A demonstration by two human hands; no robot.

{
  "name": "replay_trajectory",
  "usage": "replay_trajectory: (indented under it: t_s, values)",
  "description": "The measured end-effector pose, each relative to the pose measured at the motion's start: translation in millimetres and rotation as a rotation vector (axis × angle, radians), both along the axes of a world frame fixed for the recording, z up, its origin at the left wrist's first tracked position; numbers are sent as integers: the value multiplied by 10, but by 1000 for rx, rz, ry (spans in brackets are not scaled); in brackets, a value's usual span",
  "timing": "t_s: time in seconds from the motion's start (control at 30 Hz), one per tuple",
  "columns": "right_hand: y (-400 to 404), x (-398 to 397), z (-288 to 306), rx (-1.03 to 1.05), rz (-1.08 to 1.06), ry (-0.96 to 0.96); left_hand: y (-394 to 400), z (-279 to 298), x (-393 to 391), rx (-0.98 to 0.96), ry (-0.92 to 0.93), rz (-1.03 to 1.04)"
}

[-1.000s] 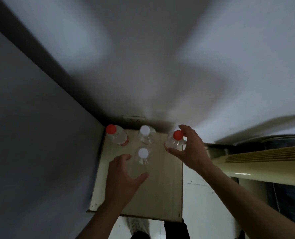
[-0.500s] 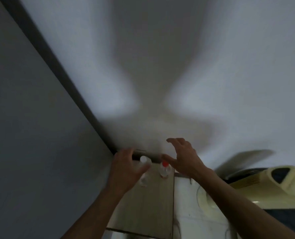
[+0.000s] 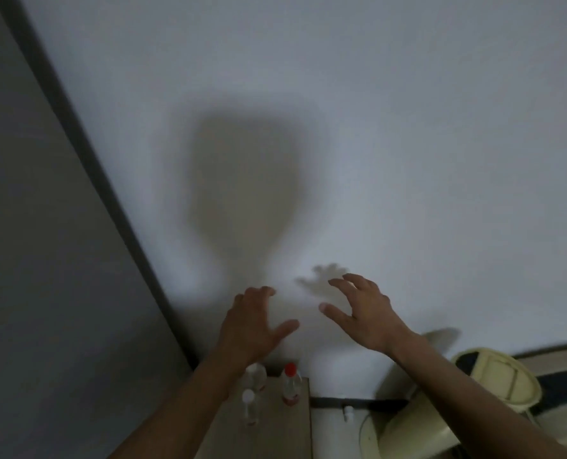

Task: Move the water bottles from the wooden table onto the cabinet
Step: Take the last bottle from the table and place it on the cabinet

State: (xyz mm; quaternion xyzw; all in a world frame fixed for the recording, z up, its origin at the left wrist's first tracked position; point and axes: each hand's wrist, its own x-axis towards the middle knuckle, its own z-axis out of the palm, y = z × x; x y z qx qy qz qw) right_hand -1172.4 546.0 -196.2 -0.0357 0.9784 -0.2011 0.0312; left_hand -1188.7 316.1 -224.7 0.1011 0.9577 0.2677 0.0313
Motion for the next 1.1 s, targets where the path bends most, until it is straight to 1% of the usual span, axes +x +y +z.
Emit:
replay_trajectory:
  t_s: [0.13, 0.23, 0.4, 0.53, 0.67, 0.8, 0.97, 1.1]
  values:
    - [277, 430, 290, 15, -198, 15, 373, 163, -10, 44, 26, -159]
    - [465, 874, 459, 34, -339, 18, 645, 238, 42, 40, 38, -318]
    - [778, 1767, 551, 74, -547, 24, 1142, 273, 342, 62, 21, -556]
    - [933, 2592, 637, 95, -712, 51, 1595, 347, 839, 63, 49, -749]
    - [1114, 3388, 717, 88, -905, 73, 2104, 499, 1376, 99, 77, -901]
    - [1305, 4152, 794, 98, -1028, 101, 2602, 684, 1944, 94, 98, -1048]
    - [1546, 5110, 805, 53, -1165, 130, 3131, 789, 2752, 58, 86, -1145]
    - [1644, 5850, 710, -2, -1263, 148, 3463, 755, 3421, 17, 90, -1257]
